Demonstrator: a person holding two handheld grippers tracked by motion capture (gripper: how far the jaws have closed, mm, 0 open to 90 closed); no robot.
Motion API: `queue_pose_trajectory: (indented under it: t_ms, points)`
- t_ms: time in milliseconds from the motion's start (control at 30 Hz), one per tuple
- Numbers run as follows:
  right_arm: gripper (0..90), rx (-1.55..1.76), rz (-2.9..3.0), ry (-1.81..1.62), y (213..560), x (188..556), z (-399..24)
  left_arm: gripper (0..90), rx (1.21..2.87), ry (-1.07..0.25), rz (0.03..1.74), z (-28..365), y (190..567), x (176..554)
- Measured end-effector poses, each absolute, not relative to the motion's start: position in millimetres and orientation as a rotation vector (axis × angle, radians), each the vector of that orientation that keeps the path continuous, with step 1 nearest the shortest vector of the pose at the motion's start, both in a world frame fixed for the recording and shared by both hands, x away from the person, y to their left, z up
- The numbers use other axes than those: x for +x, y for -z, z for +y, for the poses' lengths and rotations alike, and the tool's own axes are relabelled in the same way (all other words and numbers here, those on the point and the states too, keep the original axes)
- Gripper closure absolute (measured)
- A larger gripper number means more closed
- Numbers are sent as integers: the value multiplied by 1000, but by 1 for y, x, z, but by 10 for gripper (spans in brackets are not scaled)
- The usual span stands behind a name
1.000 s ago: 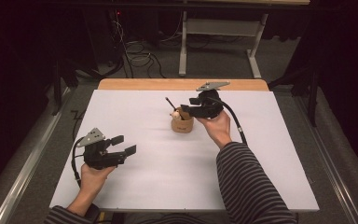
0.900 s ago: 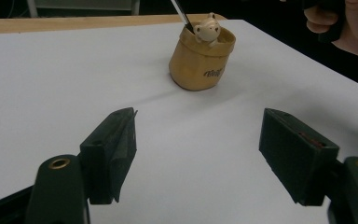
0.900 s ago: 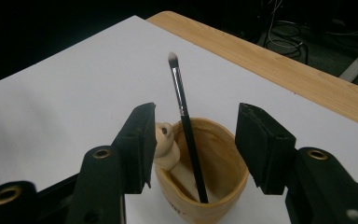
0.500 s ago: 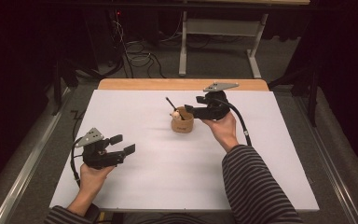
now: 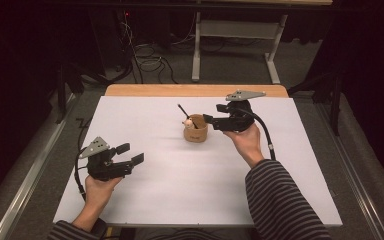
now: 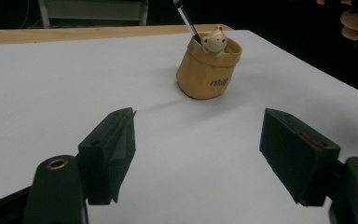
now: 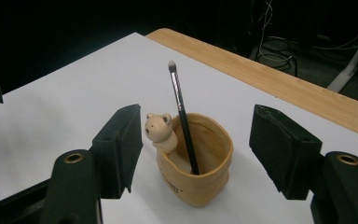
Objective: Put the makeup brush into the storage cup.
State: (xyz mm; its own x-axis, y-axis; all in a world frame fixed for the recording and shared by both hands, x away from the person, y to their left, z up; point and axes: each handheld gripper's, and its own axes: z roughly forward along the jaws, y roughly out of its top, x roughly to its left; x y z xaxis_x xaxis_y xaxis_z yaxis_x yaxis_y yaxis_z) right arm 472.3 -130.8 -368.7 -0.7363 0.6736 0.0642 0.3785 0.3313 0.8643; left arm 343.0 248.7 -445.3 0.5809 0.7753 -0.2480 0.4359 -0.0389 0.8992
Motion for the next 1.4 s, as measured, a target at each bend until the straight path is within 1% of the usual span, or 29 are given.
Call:
queue_pose_trajectory:
  t_ms: [1400]
  points:
    - [363, 950, 2232, -1426, 360, 436, -169, 270, 1665, -369, 1024, 249, 445, 342]
